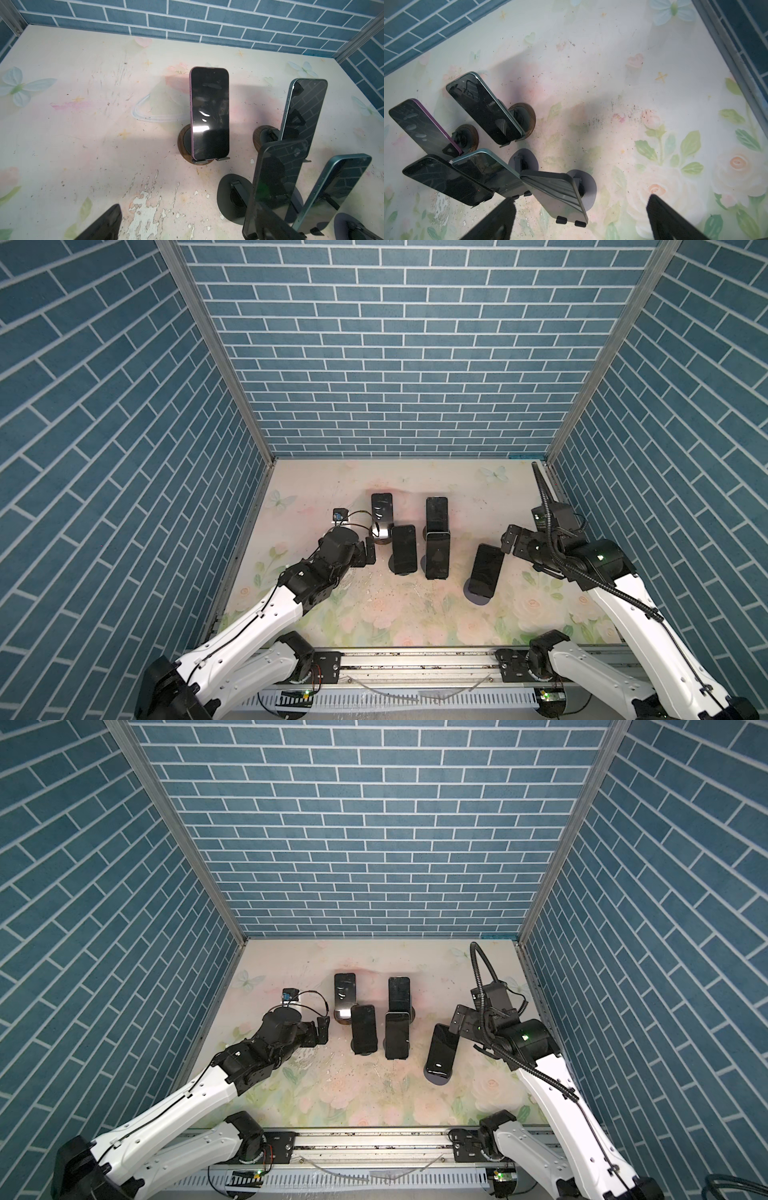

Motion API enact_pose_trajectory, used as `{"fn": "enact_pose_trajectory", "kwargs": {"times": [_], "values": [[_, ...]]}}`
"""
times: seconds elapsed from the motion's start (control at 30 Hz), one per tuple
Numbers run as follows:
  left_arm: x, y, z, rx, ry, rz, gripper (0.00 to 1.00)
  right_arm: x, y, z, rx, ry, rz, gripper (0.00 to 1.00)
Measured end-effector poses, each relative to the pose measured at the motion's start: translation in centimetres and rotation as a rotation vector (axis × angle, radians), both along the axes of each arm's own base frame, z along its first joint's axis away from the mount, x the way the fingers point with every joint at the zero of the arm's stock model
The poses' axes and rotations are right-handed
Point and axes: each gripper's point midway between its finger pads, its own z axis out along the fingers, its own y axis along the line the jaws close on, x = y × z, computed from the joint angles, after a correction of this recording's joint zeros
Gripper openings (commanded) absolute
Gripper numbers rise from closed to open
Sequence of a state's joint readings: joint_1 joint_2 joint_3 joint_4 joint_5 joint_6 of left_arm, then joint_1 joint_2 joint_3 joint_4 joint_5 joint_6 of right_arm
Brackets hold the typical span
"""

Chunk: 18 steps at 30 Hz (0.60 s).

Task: Remove the phone from the phone stand
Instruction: 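Advance the left gripper while the right gripper reaches the black phone, then close the right gripper on the black phone on the grey stand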

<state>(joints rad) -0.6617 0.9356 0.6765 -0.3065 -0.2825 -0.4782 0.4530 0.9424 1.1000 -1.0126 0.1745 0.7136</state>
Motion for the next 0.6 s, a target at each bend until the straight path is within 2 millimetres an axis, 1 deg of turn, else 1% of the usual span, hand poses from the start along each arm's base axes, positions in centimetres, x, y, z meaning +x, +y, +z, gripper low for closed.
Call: {"fn": "enact_pose_trajectory", "kwargs": {"times": [0.17, 0.33, 0.47, 0.6], "values": [[0.5, -0.8, 1.0, -0.027, -0.024, -0.016, 1.0, 0.6, 2.3, -1.2, -0.013, 0.036, 0.057, 0.99], [0.6, -0.9, 1.2, -0.029, -0.029, -0.018, 1.0, 1.1, 4.2, -2.3, -0.033, 0.063, 0.1, 0.99], [0.6, -0.9, 1.1, -0.021, -0.029, -0.021, 1.0, 1.3, 5.2, -3.0, -0.057, 0.072, 0.11, 0.99], [0.7, -0.8, 1.0, -0.009, -0.031, -0.017, 1.0, 1.4, 5.6, -3.5, -0.079, 0.075, 0.105, 0.99]]}}
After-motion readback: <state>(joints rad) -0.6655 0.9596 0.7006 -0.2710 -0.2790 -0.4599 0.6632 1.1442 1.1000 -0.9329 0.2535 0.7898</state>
